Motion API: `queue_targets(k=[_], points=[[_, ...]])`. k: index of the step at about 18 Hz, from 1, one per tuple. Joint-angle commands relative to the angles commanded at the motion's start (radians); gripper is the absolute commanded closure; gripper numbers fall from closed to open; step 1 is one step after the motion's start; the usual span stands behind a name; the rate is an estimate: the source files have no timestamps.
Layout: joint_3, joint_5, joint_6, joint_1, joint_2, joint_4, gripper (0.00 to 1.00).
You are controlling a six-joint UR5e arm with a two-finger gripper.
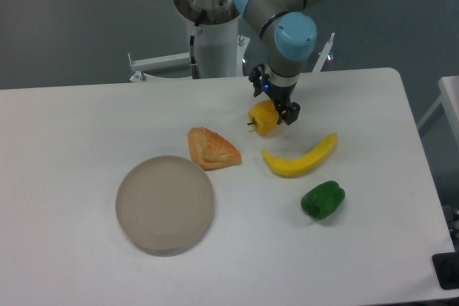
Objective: Pick up the yellow pepper from the table
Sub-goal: 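Close the gripper on the yellow pepper's stem end, then lift the held yellow pepper and carry it toward the banana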
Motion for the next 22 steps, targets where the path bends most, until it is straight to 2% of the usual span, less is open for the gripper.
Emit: queue_targets(k=[2,6,7,8,11,12,13,17,21,22], points=[[-0.020,-0.003,-0.002,-0.002,-0.002,0.035,0.00],[-0.023,-0.003,0.006,-0.008,-0.011,0.039,0.00],[-0.022,-0.003,0.006,-0.009,-0.012,0.042,0.04],[-0.022,-0.003,0.006,-0.009,-0.014,0.045,0.27],[-0.012,-0.003,0.005,-0.008,-0.014,0.045,0.66],[-0.008,-0.003,0.006,-0.008,-0.014,0.042,0.82],[0.004,-0.002,0.008,-0.005,-0.014,0.039,0.88],[0.075,0.011,0.009,-0.002,-0.014,-0.009,0.89],[0.190,0.009,0.003,0.008,-0.015,-0.153,0.89],[0.245,0.009,-0.002,0.009,-0.027,-0.206,0.89]])
